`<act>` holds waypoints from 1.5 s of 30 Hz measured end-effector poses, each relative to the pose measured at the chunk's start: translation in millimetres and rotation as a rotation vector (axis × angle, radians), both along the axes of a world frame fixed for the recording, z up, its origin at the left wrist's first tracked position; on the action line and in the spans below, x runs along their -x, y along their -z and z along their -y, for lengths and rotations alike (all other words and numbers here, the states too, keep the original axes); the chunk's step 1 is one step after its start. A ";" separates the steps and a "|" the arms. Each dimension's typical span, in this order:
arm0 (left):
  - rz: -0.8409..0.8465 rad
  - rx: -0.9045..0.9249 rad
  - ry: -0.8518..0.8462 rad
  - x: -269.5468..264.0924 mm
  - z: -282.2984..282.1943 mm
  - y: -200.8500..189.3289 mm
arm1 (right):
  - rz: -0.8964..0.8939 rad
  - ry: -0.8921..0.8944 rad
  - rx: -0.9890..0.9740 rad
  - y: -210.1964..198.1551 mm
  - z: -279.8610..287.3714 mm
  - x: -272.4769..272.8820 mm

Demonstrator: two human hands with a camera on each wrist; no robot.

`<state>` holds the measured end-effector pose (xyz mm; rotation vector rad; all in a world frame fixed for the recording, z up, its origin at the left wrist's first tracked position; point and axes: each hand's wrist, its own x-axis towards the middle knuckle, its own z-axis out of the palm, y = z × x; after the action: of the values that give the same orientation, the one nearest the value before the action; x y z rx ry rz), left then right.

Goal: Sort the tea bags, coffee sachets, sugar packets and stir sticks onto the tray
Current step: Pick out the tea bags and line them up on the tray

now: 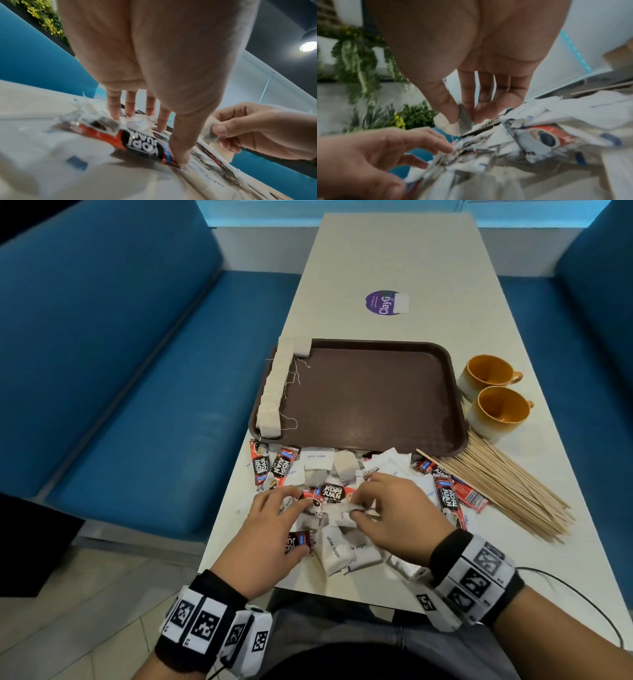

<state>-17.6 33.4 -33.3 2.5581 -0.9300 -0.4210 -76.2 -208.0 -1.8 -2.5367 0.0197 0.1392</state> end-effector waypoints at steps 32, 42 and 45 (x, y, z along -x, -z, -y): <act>-0.263 0.744 -0.192 -24.5 67.5 -29.6 | 0.164 0.194 -0.242 -37.7 19.0 -0.4; -0.196 0.938 -0.321 -38.7 46.4 -59.0 | -0.025 0.163 -0.112 -21.9 23.2 -36.9; -0.127 1.015 -0.327 -41.4 36.3 -77.1 | -0.085 0.153 0.056 -12.4 14.0 -57.8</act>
<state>23.7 -2.9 43.8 1.6651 -0.4622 0.0141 -18.4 -222.0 10.6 -2.5719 0.2541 0.1874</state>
